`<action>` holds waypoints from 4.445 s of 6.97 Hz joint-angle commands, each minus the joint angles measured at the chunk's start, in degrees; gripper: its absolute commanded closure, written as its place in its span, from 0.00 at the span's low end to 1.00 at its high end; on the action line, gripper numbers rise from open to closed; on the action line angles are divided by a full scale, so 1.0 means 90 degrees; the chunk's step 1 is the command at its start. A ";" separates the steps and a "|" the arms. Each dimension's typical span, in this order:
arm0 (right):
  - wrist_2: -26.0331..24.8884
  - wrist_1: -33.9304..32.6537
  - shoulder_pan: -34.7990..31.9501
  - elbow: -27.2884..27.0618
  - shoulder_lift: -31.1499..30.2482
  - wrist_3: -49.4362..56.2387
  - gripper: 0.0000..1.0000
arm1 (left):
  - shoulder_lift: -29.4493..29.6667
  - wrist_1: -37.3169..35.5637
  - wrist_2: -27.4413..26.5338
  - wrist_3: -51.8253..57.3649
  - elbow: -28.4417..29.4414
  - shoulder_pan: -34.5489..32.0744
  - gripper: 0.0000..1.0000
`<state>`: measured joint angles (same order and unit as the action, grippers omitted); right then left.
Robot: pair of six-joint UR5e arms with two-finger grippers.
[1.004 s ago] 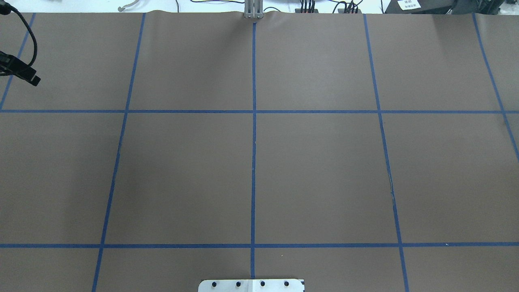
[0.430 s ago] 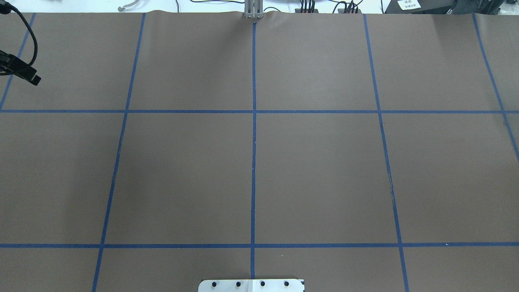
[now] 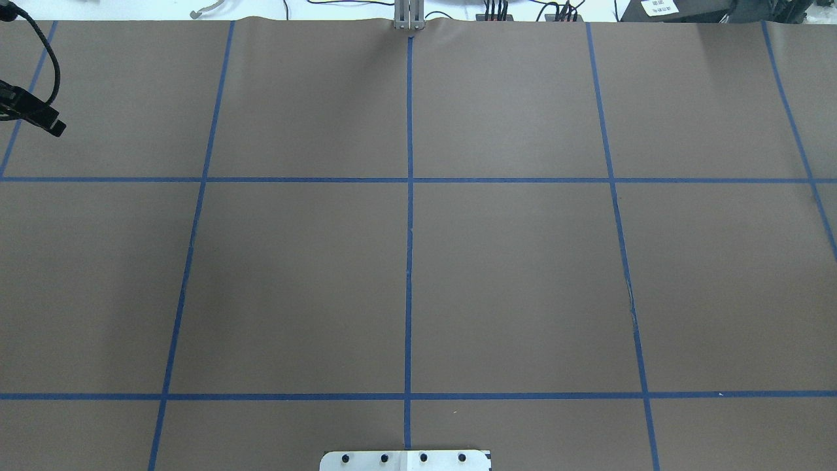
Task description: Left arm hands cup to right arm to dump lemon
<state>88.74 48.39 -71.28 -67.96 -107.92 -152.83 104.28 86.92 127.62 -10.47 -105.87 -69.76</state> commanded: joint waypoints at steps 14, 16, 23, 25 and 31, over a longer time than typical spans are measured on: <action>-0.0505 0.1547 -0.0098 0.0549 -0.0176 -0.2122 1.00 | -0.0014 0.0000 0.0000 0.0001 -0.0034 0.0007 0.00; -0.0059 0.1538 -0.0117 0.0423 -0.0176 -0.0977 1.00 | -0.0014 0.0000 0.0000 -0.0009 -0.0034 0.0007 0.00; 0.4270 -0.1313 -0.2278 -0.1017 -0.0186 0.6472 1.00 | -0.0053 0.0000 0.0010 0.0001 -0.0034 0.0016 0.00; 0.4749 -0.1938 -0.2666 -0.1238 -0.0235 0.8660 1.00 | -0.0063 0.0000 0.0020 0.0001 -0.0034 0.0016 0.00; 0.4701 -0.3959 -0.2385 -0.1736 0.0505 1.2928 1.00 | 0.0141 0.0049 0.0117 -0.0086 -0.0004 0.0016 0.00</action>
<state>131.29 15.59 -94.14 -82.99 -105.92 -38.42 104.43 87.24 128.47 -10.81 -106.07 -69.61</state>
